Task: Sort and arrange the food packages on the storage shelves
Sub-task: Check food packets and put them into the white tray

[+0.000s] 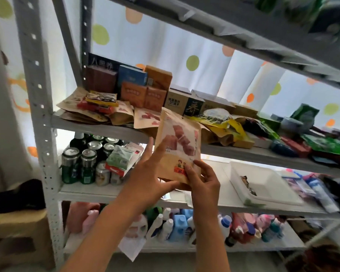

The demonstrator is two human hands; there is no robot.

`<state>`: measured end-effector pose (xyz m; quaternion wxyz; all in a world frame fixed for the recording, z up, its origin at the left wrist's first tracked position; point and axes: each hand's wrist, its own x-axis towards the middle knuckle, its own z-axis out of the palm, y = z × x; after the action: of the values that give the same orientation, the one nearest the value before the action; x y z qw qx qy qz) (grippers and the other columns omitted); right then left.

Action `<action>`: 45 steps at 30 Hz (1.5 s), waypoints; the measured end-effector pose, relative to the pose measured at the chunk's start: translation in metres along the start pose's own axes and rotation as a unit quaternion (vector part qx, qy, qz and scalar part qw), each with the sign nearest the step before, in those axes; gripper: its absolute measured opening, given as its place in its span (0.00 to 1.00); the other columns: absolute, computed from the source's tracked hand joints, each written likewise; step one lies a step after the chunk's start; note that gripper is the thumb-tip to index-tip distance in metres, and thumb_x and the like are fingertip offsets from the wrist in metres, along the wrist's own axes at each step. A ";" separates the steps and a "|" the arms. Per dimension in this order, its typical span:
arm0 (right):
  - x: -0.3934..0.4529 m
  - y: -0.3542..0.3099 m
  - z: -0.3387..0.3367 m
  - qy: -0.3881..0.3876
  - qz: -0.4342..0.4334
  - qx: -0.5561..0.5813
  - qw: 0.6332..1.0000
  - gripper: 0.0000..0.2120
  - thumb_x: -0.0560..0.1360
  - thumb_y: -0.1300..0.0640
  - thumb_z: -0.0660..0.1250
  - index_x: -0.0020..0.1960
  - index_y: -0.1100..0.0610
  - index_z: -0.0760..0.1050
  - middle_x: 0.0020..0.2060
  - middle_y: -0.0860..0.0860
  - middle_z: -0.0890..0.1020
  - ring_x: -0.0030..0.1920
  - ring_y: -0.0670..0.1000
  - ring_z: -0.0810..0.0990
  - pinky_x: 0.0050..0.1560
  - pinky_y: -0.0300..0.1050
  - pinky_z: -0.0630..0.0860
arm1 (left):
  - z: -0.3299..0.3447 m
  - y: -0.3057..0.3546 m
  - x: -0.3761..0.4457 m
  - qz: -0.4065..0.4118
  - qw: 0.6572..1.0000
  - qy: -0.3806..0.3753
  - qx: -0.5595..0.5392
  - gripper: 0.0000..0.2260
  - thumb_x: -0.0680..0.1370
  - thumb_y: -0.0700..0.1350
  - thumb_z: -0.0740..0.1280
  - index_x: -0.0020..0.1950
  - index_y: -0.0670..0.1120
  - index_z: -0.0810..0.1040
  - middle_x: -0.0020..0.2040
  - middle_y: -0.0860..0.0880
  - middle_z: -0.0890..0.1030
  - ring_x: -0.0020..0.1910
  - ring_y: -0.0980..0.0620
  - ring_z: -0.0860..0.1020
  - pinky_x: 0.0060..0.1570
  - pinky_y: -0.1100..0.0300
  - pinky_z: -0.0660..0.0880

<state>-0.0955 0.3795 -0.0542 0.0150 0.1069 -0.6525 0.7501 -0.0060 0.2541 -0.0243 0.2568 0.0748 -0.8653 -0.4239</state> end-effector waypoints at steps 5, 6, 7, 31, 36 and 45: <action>0.036 0.001 0.017 0.008 0.003 0.004 1.000 0.13 0.77 0.54 0.72 0.60 0.55 0.79 0.55 0.55 0.83 0.52 0.53 0.85 0.40 0.43 0.84 | 0.002 -0.009 0.045 0.061 0.995 0.006 0.084 0.36 0.71 0.49 0.77 0.76 0.58 0.66 0.81 0.52 0.52 0.74 0.53 0.64 0.63 0.74 0.55; 0.044 0.001 0.020 0.011 0.004 -0.006 1.000 0.12 0.77 0.54 0.72 0.59 0.55 0.80 0.55 0.55 0.83 0.52 0.53 0.85 0.44 0.45 0.85 | 0.003 -0.008 0.053 0.063 0.993 0.005 0.104 0.32 0.73 0.50 0.76 0.74 0.56 0.69 0.81 0.52 0.56 0.75 0.52 0.64 0.65 0.71 0.54; 0.054 0.000 0.023 0.009 0.002 -0.014 1.000 0.11 0.78 0.53 0.71 0.59 0.54 0.81 0.55 0.55 0.84 0.52 0.52 0.85 0.47 0.46 0.85 | 0.004 -0.008 0.062 0.069 0.989 0.003 0.130 0.28 0.74 0.50 0.74 0.74 0.54 0.71 0.80 0.51 0.60 0.75 0.51 0.63 0.68 0.68 0.55; 0.220 -0.007 -0.002 -0.093 -0.208 -0.431 0.873 0.23 0.74 0.57 0.73 0.68 0.55 0.77 0.67 0.54 0.76 0.67 0.55 0.71 0.66 0.51 0.74 | 0.019 -0.029 0.190 0.011 0.962 0.007 0.273 0.16 0.80 0.56 0.65 0.65 0.53 0.80 0.67 0.48 0.79 0.65 0.44 0.75 0.67 0.47 0.67; 0.227 -0.003 0.001 -0.115 -0.189 -0.486 0.845 0.28 0.74 0.51 0.73 0.73 0.54 0.72 0.68 0.56 0.75 0.67 0.57 0.73 0.65 0.55 0.75 | 0.023 -0.030 0.194 -0.011 0.947 -0.031 0.321 0.19 0.82 0.51 0.63 0.72 0.49 0.73 0.72 0.48 0.73 0.71 0.46 0.69 0.71 0.52 0.63; 0.220 -0.007 0.011 -0.063 -0.266 -0.533 0.801 0.16 0.78 0.49 0.67 0.64 0.53 0.78 0.55 0.53 0.83 0.54 0.55 0.82 0.50 0.49 0.79 | 0.017 -0.039 0.198 -0.010 0.946 -0.021 0.322 0.20 0.80 0.40 0.59 0.72 0.50 0.73 0.72 0.49 0.74 0.70 0.47 0.70 0.70 0.51 0.65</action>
<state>-0.3074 0.3440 -0.0069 0.2273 0.2981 -0.8950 0.2418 -0.1881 0.1729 0.0123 0.1965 0.1532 -0.9602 -0.1262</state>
